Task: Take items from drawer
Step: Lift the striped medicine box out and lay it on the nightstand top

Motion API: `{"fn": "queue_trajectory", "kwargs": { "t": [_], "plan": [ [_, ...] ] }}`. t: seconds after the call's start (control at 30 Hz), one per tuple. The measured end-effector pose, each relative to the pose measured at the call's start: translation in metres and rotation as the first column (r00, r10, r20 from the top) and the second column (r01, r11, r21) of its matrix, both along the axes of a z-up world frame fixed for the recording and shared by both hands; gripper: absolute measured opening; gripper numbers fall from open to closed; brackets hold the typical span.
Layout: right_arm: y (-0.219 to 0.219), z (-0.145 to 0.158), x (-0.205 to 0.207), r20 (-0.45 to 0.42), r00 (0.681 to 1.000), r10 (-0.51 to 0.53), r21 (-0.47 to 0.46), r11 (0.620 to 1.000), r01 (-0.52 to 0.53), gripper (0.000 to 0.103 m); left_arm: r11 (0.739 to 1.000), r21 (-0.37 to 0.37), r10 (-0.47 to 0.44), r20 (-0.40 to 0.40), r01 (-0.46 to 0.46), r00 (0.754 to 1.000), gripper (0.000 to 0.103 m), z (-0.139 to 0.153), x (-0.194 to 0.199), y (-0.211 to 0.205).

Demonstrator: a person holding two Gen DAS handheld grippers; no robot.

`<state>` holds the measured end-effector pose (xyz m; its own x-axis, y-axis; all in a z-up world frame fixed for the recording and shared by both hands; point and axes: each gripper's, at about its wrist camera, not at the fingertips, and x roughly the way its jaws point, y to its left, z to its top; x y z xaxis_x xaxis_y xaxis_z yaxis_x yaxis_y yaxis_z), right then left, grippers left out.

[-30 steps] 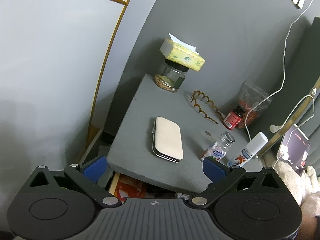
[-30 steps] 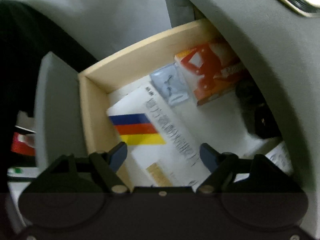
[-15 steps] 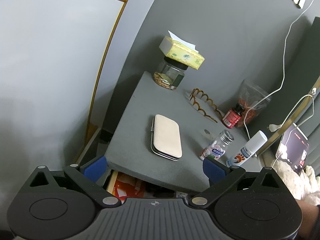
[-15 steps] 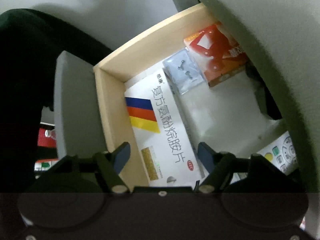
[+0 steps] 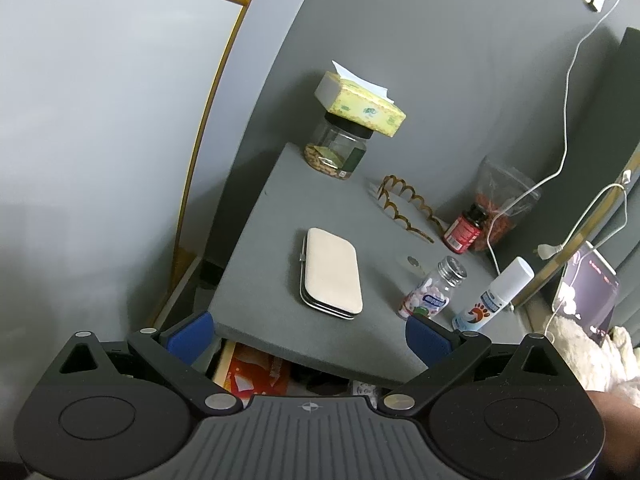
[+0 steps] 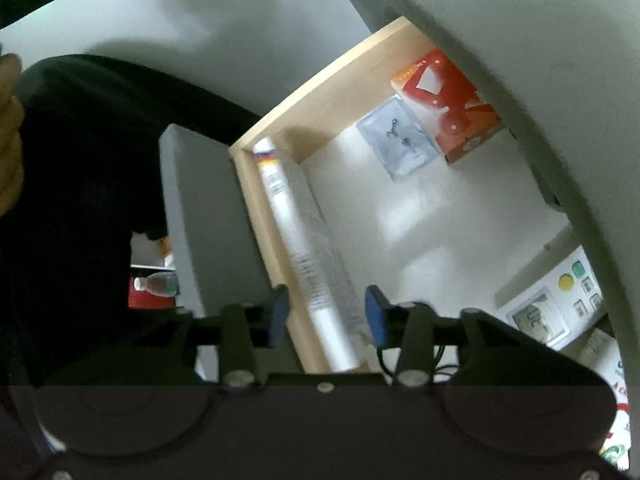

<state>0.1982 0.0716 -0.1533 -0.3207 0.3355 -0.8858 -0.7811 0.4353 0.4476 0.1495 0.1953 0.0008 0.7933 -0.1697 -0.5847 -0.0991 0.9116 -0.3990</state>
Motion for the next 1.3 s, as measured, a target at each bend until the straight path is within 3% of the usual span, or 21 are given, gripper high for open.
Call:
{"fn": "queue_trajectory", "kwargs": {
  "t": [0.07, 0.17, 0.23, 0.37, 0.57, 0.67, 0.7, 0.87, 1.0, 1.07, 1.17, 1.2, 1.27, 1.3],
  "plan": [
    [0.003, 0.001, -0.001, -0.006, 1.0, 0.001, 0.005, 1.0, -0.001, 0.039, 1.0, -0.001, 0.003, 0.0, -0.003, 1.0, 0.101, 0.0, 0.0, 0.001],
    [-0.004, 0.005, 0.0, -0.002, 1.0, -0.015, 0.008, 1.0, 0.015, 0.024, 1.0, -0.008, 0.008, 0.001, -0.008, 1.0, 0.101, 0.0, 0.0, 0.001],
    [-0.018, 0.009, -0.002, 0.01, 1.0, -0.024, 0.0, 1.0, 0.024, 0.023, 1.0, -0.008, 0.006, 0.005, -0.006, 1.0, 0.101, 0.001, 0.001, -0.001],
    [-0.006, 0.001, -0.01, 0.021, 0.999, 0.032, -0.037, 0.999, -0.031, 0.021, 1.0, 0.0, 0.0, 0.005, 0.0, 1.0, 0.101, 0.001, 0.002, -0.004],
    [-0.004, 0.016, -0.042, 0.21, 0.974, 0.086, -0.049, 0.996, -0.077, 0.014, 1.0, 0.022, 0.012, 0.002, -0.012, 1.0, 0.101, 0.001, 0.003, -0.005],
    [-0.021, 0.037, -0.049, 0.284, 0.958, 0.028, -0.014, 1.0, -0.025, 0.011, 1.0, 0.028, 0.01, 0.0, -0.01, 1.0, 0.101, 0.001, 0.004, -0.005],
    [-0.036, 0.053, -0.051, 0.305, 0.952, -0.036, 0.024, 0.999, 0.03, 0.01, 1.0, 0.029, 0.008, 0.001, -0.008, 1.0, 0.101, 0.001, 0.004, -0.005],
    [-0.092, 0.103, -0.062, 0.293, 0.924, -0.248, 0.145, 0.966, 0.213, 0.01, 1.0, 0.03, -0.003, 0.001, 0.003, 1.0, 0.101, 0.001, 0.005, -0.009],
    [-0.149, 0.134, -0.072, 0.19, 0.86, -0.474, 0.22, 0.874, 0.433, 0.01, 0.999, 0.031, -0.015, -0.001, 0.015, 1.0, 0.101, 0.001, 0.005, -0.013],
    [-0.175, 0.144, -0.077, 0.121, 0.803, -0.584, 0.251, 0.8, 0.545, 0.01, 0.999, 0.033, -0.021, 0.002, 0.021, 1.0, 0.101, 0.001, 0.006, -0.014],
    [-0.236, 0.156, -0.081, 0.013, 0.655, -0.755, 0.304, 0.627, 0.717, 0.01, 0.999, 0.033, -0.021, -0.001, 0.021, 1.0, 0.101, 0.001, 0.007, -0.017],
    [-0.253, 0.159, -0.081, -0.005, 0.605, -0.797, 0.317, 0.572, 0.756, 0.01, 0.999, 0.029, -0.021, -0.001, 0.021, 1.0, 0.101, 0.001, 0.007, -0.017],
    [-0.276, 0.162, -0.072, -0.015, 0.532, -0.847, 0.33, 0.498, 0.802, 0.01, 0.999, 0.028, -0.026, -0.002, 0.026, 1.0, 0.101, 0.0, 0.008, -0.02],
    [-0.297, 0.167, -0.064, -0.016, 0.47, -0.883, 0.335, 0.438, 0.834, 0.01, 0.999, 0.03, -0.029, -0.006, 0.03, 1.0, 0.101, -0.001, 0.008, -0.021]
  ]
}}
